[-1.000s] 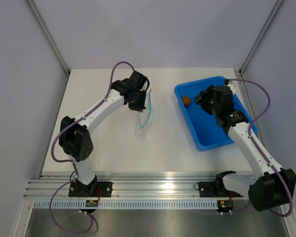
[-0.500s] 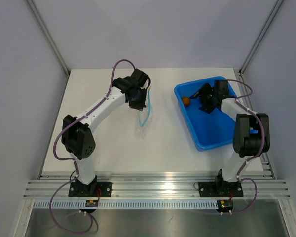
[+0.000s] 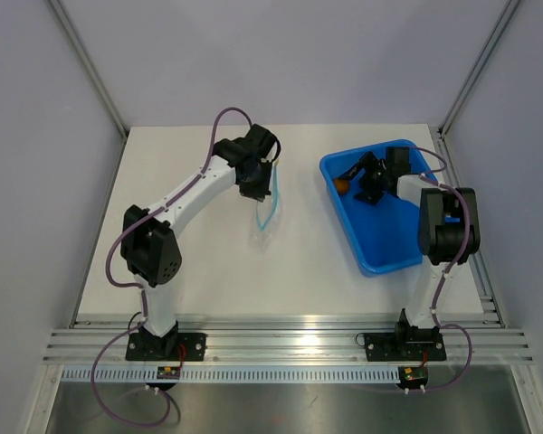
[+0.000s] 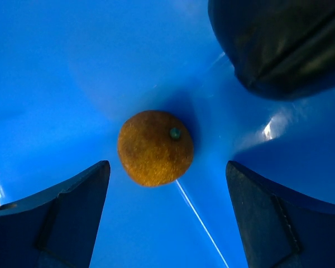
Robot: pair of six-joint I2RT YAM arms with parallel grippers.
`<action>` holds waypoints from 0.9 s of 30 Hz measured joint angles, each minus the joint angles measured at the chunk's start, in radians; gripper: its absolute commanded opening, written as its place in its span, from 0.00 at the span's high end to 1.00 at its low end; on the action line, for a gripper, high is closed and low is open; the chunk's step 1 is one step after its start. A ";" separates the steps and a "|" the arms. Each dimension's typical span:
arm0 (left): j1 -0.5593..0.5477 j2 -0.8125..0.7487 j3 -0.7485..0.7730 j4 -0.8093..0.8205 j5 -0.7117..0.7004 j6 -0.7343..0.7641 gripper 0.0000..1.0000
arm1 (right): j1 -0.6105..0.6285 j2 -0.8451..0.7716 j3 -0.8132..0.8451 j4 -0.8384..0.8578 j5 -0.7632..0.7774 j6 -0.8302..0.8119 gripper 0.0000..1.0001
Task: Place the food in the zip-top bag and seal the zipper
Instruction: Adjust the fake vegetable in the bin.
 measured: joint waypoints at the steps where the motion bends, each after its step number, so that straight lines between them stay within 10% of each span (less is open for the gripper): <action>1: -0.002 0.005 0.009 -0.003 -0.002 0.000 1.00 | 0.000 0.010 0.007 0.000 -0.006 -0.003 0.09; 7: -0.011 0.031 0.045 -0.006 -0.006 -0.008 1.00 | 0.000 0.058 0.055 0.020 -0.033 -0.005 0.14; 14: -0.040 0.083 0.076 -0.006 -0.024 -0.046 1.00 | 0.000 0.077 0.060 0.032 -0.045 -0.008 0.41; 18: -0.050 0.109 0.104 -0.006 -0.028 -0.064 1.00 | 0.000 0.077 0.059 0.045 -0.046 -0.006 0.73; 27: -0.058 0.114 0.127 -0.005 -0.047 -0.092 1.00 | -0.002 -0.003 -0.026 0.043 -0.015 -0.002 0.73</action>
